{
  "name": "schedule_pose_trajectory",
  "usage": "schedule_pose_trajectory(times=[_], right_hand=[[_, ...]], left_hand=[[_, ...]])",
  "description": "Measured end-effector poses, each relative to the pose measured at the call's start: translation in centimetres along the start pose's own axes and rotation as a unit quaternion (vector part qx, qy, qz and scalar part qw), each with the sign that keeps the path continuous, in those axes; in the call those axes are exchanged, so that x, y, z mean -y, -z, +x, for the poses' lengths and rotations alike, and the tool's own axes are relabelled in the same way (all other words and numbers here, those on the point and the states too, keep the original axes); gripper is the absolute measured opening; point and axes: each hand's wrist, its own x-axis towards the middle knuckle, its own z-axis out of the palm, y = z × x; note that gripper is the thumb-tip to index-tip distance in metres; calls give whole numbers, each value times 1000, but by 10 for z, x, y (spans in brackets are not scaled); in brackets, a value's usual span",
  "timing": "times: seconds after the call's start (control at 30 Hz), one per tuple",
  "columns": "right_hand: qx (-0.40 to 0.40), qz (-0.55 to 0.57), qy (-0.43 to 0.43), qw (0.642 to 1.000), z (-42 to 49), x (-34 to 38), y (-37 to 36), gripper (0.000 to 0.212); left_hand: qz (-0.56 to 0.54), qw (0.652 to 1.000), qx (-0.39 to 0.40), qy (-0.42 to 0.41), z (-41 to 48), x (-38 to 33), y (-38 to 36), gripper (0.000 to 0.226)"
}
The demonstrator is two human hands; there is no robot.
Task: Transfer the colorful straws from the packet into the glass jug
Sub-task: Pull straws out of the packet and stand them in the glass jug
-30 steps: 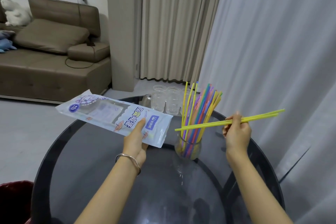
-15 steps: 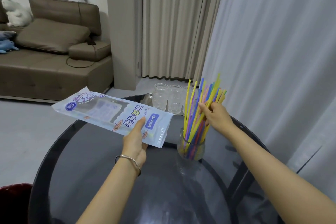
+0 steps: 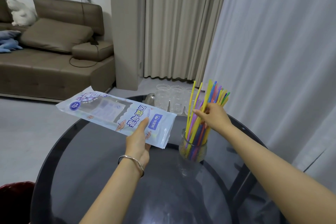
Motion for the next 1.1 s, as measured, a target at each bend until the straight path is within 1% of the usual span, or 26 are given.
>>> schedule_pose_trajectory(times=[0.07,0.1,0.23,0.3,0.33,0.37,0.43,0.5,0.53,0.57,0.63,0.67,0.7,0.73,0.8,0.83,0.9,1.0,1.1], right_hand=[[-70,22,11,997,0,2,3,39],[-84,33,12,996,0,3,4,38],[-66,39,-7,997,-1,6,2,29],[-75,71,-42,994,-4,10,3,32],[-84,110,-68,988,-7,13,6,36],[-97,161,-96,977,-13,15,10,38],[-138,270,-139,943,-30,18,18,34],[-165,347,-154,910,-56,20,19,26],[-149,376,-159,901,-69,21,18,25],[-105,405,-162,894,-83,24,15,28],[25,451,-175,875,-102,35,8,42],[76,465,-179,864,-108,40,6,46],[100,478,-175,855,-112,43,3,44],[100,492,-168,848,-116,46,0,38],[68,515,-171,837,-120,47,-6,24],[55,519,-181,833,-122,47,-8,20],[54,526,-197,825,-125,47,-10,19],[80,546,-200,810,-129,49,-9,21],[72,544,-193,814,-131,49,-8,13]], left_hand=[[0,1000,1,-1,1,0,0,20],[0,1000,3,0,1,1,-1,20],[2,1000,8,-1,-1,1,-2,26],[2,1000,10,-4,-4,1,-2,28],[4,1000,14,-5,-6,0,-3,28],[8,1000,19,-5,-8,0,-4,29],[13,1000,28,-4,-12,-1,-4,30],[13,999,37,-4,-17,-1,-5,28],[15,999,43,-5,-20,0,-5,28],[17,999,49,-6,-23,2,-5,26],[11,998,61,-9,-28,5,-6,18],[7,998,64,-9,-31,6,-7,15],[6,998,67,-9,-34,8,-8,14],[11,997,73,-9,-37,9,-8,14],[28,996,84,-14,-42,10,-7,21],[36,996,86,-17,-44,11,-6,25],[45,995,82,-20,-46,11,-4,27],[57,994,94,-16,-47,11,-2,27],[86,990,112,-23,-46,16,0,28]])
